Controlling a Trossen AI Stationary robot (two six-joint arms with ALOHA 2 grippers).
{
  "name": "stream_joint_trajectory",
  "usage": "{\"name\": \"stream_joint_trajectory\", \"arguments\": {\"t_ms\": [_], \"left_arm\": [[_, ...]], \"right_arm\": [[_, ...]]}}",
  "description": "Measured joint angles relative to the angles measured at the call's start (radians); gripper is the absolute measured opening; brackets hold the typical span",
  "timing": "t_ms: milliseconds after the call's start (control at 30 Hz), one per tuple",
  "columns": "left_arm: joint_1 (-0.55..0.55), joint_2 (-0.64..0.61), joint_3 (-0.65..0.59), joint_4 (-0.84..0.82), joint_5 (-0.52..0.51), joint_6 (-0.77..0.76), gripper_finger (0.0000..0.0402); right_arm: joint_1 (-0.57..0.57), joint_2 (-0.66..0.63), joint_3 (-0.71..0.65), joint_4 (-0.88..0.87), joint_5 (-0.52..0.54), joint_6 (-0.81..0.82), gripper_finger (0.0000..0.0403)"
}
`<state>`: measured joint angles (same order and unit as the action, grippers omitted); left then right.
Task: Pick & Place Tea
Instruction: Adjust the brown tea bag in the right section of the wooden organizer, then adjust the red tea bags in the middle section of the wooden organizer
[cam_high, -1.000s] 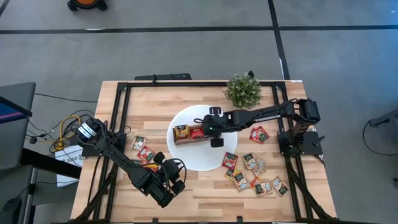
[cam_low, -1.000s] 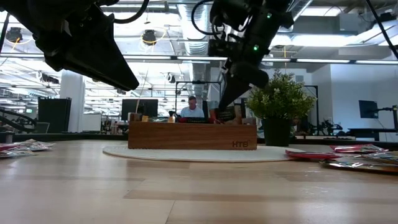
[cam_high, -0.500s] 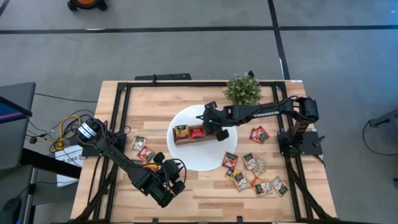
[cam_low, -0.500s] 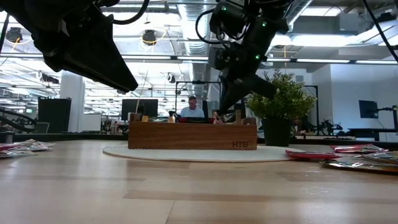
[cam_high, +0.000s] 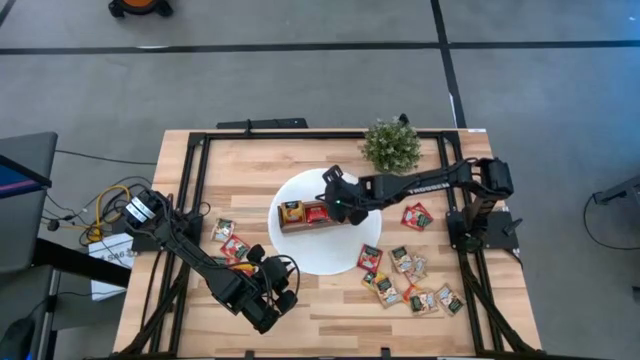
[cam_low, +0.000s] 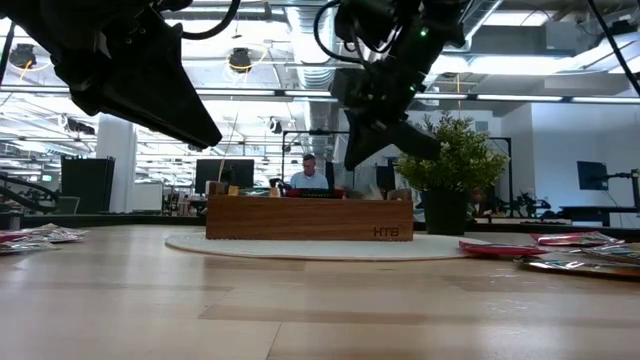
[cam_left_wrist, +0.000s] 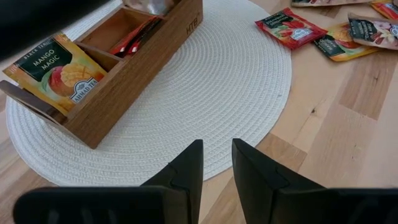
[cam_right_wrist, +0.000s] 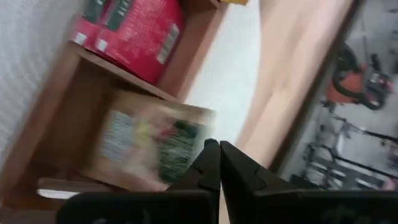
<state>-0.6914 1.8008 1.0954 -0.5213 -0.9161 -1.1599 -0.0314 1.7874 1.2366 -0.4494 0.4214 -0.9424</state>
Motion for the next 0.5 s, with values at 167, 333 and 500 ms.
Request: {"name": "stream_joint_trajectory", "arguments": {"t_ms": [167, 333, 500], "left_arm": [[0.0, 0.0, 0.0, 0.0, 0.0, 0.0, 0.0078], [0.0, 0.0, 0.0, 0.0, 0.014, 0.001, 0.0078], [-0.007, -0.003, 0.0, -0.003, 0.072, 0.004, 0.0078]], "right_arm": [[0.033, -0.019, 0.0, 0.039, 0.106, 0.006, 0.0051], [0.088, -0.041, 0.022, 0.044, 0.046, 0.165, 0.0131], [0.123, -0.049, 0.02, 0.046, -0.355, 0.379, 0.0201]]}}
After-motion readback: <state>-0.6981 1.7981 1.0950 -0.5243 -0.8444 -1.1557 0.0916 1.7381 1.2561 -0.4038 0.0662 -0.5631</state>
